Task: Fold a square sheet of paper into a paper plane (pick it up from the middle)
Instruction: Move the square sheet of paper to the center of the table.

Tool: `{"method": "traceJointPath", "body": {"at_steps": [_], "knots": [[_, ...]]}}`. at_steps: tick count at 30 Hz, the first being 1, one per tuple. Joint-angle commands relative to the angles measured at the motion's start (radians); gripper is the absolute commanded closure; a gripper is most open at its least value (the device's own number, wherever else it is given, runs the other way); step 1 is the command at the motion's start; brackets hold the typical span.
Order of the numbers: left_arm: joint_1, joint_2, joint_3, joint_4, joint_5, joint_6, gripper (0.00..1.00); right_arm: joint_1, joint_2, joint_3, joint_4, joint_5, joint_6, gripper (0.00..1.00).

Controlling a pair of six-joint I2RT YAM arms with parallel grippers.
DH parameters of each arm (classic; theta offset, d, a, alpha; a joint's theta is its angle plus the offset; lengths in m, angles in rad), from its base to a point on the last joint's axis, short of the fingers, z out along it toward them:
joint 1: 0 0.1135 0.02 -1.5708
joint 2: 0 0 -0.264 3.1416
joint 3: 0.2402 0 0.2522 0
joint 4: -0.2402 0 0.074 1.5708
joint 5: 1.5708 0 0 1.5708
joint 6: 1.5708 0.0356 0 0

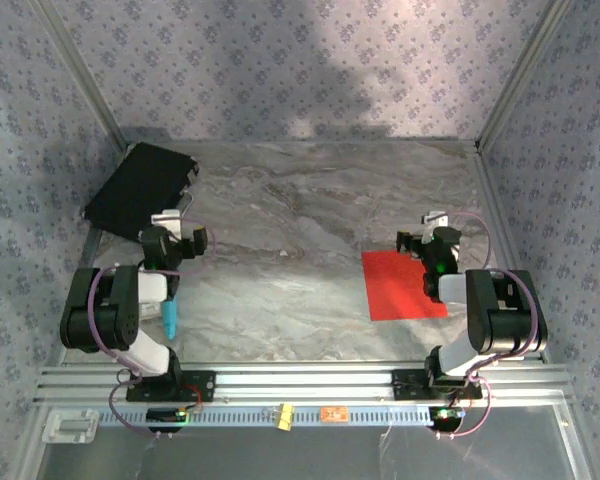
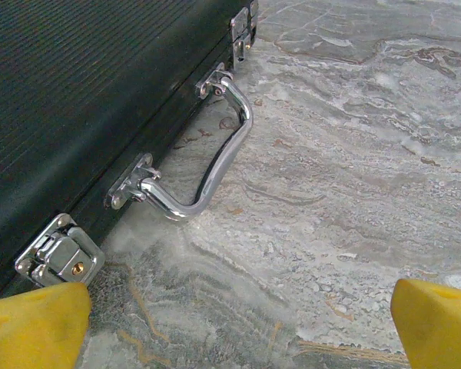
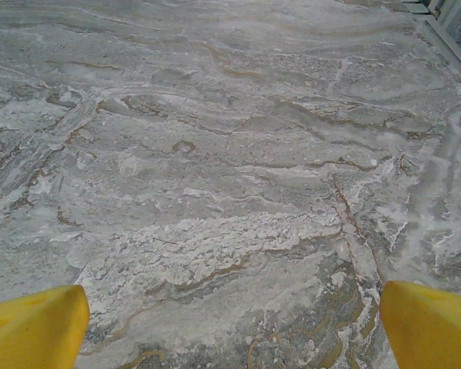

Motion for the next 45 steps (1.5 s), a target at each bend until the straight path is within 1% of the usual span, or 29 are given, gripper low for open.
{"method": "traceJointPath", "body": {"at_steps": [1, 20, 29, 32, 35, 37, 39, 41, 42, 45], "knots": [[0.003, -0.013, 0.024, -0.006, 0.017, -0.011, 0.0, -0.005, 0.005, 0.02, 0.016, 0.01, 0.012, 0.01], [0.003, -0.012, 0.024, -0.007, 0.017, -0.011, 0.0, -0.015, 0.005, 0.023, 0.011, -0.01, 0.018, 0.01], [-0.002, -0.013, 0.023, -0.005, 0.007, -0.008, 0.0, -0.009, 0.004, 0.02, 0.016, 0.003, 0.014, 0.01], [-0.009, -0.014, 0.019, -0.001, 0.006, 0.0, 0.0, -0.007, 0.001, 0.022, 0.008, -0.025, 0.004, 0.01], [-0.02, -0.037, 0.014, -0.006, 0.016, 0.017, 0.0, 0.0, -0.014, 0.021, -0.001, -0.031, -0.009, 0.01], [-0.024, -0.078, 0.014, -0.04, 0.027, 0.024, 0.0, 0.004, -0.022, 0.024, -0.008, -0.027, -0.011, 0.01], [-0.023, -0.131, 0.033, -0.126, 0.018, 0.01, 0.0, 0.009, -0.064, 0.053, -0.09, -0.012, -0.013, 0.01], [-0.016, -0.181, 0.065, -0.239, 0.016, -0.02, 0.0, 0.003, -0.109, 0.128, -0.276, 0.013, 0.021, 0.01], [-0.016, -0.206, 0.074, -0.282, 0.018, -0.036, 0.0, -0.005, -0.131, 0.159, -0.358, -0.001, 0.047, 0.01], [-0.015, -0.289, 0.073, -0.344, 0.016, -0.094, 0.0, -0.009, -0.218, 0.195, -0.479, -0.001, 0.133, 0.01]]}}
